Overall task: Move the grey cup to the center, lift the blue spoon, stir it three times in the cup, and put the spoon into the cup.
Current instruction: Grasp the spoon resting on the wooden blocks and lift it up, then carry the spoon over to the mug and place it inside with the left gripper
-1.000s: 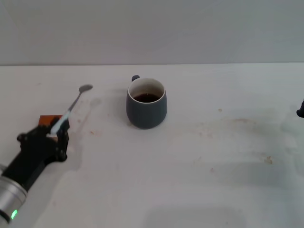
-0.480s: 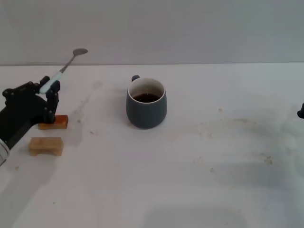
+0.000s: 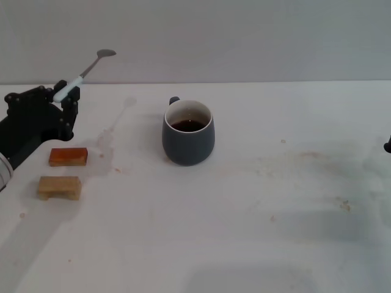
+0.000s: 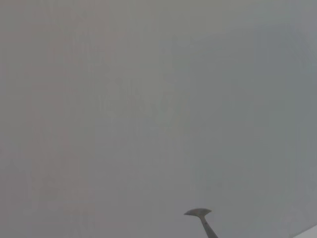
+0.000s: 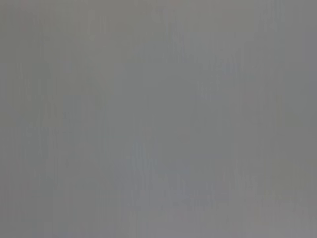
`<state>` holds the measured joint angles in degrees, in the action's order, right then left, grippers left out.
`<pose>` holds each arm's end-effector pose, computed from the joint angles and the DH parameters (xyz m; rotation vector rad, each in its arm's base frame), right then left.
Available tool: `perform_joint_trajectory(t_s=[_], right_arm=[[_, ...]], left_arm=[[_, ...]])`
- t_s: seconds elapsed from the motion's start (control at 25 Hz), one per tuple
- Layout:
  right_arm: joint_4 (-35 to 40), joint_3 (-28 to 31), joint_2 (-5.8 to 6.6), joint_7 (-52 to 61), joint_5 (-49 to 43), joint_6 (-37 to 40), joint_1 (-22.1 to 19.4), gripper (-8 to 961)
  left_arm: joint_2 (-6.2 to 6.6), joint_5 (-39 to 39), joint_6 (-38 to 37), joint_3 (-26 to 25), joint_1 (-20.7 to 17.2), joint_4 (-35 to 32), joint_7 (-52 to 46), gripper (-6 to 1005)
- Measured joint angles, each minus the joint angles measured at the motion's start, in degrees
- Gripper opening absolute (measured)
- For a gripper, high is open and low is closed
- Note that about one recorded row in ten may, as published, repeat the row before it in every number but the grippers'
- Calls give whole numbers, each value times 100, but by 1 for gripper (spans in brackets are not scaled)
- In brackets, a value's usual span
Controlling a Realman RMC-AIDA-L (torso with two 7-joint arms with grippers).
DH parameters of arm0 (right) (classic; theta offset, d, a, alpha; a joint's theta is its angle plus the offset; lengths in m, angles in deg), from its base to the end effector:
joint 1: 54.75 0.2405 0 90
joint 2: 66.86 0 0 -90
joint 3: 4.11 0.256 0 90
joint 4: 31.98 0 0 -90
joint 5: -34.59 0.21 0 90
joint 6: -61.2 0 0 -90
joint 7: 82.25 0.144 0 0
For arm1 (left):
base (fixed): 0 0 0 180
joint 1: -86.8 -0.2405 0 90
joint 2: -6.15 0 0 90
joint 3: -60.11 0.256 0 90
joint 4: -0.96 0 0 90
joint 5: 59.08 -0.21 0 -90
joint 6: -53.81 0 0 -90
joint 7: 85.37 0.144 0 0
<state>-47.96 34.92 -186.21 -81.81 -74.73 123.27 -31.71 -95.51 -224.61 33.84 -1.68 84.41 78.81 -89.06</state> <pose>0.3379 0.3250 -0.0232 -1.4541 0.6859 0.6334 -0.2581 0.3016 0.0332 -1.9304 -0.3981 -0.5022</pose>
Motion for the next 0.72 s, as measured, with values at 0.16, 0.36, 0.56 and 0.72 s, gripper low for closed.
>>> perform_joint_trajectory(t_s=[0.16, 0.36, 0.56, 0.72], right_arm=[[-20, 0, 0, 0, 0, -11, -2, -1], [-28, 0, 0, 0, 0, -16, -9, -1], [-29, 0, 0, 0, 0, -19, -18, -1], [-28, 7, 0, 0, 0, -17, -30, -1]], left_arm=[[21, -1, 522, -115, -22, 409, 54, 181], [73, -3, 1044, -209, -38, 861, 103, 182], [82, -1, 2090, -350, -66, 1654, 349, 182], [-20, 8, 2699, -414, -77, 2073, 750, 182]])
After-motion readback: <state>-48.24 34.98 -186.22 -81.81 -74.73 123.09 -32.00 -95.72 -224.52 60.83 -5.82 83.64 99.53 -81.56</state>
